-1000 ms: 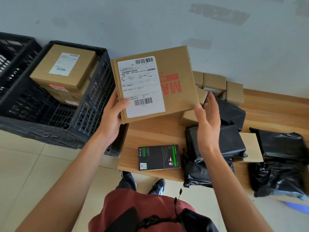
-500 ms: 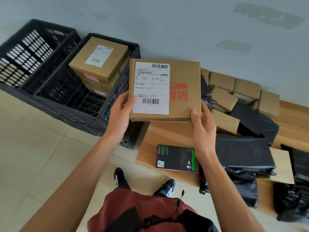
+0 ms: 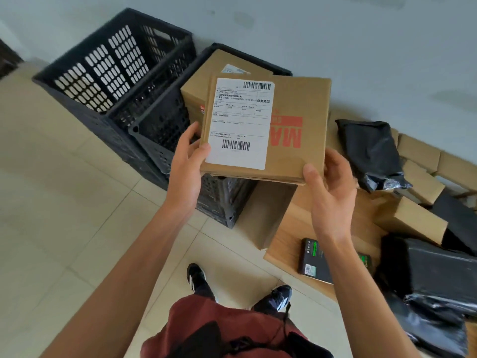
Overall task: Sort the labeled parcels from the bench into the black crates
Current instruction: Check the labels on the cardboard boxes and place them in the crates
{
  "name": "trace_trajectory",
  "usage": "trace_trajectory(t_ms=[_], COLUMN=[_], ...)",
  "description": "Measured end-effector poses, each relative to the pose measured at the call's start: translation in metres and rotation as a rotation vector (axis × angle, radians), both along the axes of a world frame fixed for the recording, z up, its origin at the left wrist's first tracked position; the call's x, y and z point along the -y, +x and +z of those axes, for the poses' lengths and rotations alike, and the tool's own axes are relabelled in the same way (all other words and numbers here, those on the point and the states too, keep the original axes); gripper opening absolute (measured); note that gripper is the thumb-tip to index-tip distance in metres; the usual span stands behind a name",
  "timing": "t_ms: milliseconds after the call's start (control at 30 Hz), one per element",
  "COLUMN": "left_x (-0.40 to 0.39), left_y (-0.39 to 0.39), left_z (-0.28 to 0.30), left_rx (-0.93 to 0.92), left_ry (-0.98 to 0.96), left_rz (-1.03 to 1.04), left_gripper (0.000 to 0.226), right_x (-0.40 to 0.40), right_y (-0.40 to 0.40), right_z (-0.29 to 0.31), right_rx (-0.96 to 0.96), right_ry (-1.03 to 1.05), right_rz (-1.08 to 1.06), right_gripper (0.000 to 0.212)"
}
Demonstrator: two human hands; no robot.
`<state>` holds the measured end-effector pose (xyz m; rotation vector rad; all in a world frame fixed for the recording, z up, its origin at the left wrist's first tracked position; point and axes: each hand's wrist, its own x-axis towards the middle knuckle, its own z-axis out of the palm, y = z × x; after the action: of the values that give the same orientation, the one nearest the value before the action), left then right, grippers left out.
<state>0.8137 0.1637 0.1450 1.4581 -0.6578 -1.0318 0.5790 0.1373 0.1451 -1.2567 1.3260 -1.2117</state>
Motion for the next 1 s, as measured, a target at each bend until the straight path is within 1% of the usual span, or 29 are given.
trace_trajectory(t_ms=[67,133,233,367,533,733,1000], left_x=[-0.002,-0.003,-0.005,0.001,0.022,0.059,0.118], left_y=[0.033,0.065,0.108,0.149,0.184,0.203,0.233], left_z=[0.005,0.006,0.008,0.009,0.001,-0.017,-0.060], left_rx=[0.014,0.037,0.043,0.081,0.211,0.271,0.441], left_ry=[-0.038,-0.057,-0.054,-0.037,-0.016,0.010,0.185], left_rz=[-0.014,-0.036,-0.052,-0.057,-0.094,-0.168,-0.312], left_gripper=[0.056,0.047,0.037,0.039,0.045,0.049,0.046], right_x=[-0.003,-0.004,-0.007,-0.008,0.004,0.037,0.082], right_y=[0.030,0.061,0.104,0.145,0.170,0.190,0.207], right_z=[0.005,0.006,0.005,0.000,-0.009,-0.023,-0.060], right_rx=[0.007,-0.016,-0.026,-0.007,0.010,-0.035,-0.081], right_ry=[-0.037,-0.047,-0.048,-0.024,0.046,0.120,0.307], right_rz=[0.022,0.044,0.073,0.082,0.074,0.094,0.061], right_gripper=[0.047,0.057,0.056,0.054,0.057,0.058,0.058])
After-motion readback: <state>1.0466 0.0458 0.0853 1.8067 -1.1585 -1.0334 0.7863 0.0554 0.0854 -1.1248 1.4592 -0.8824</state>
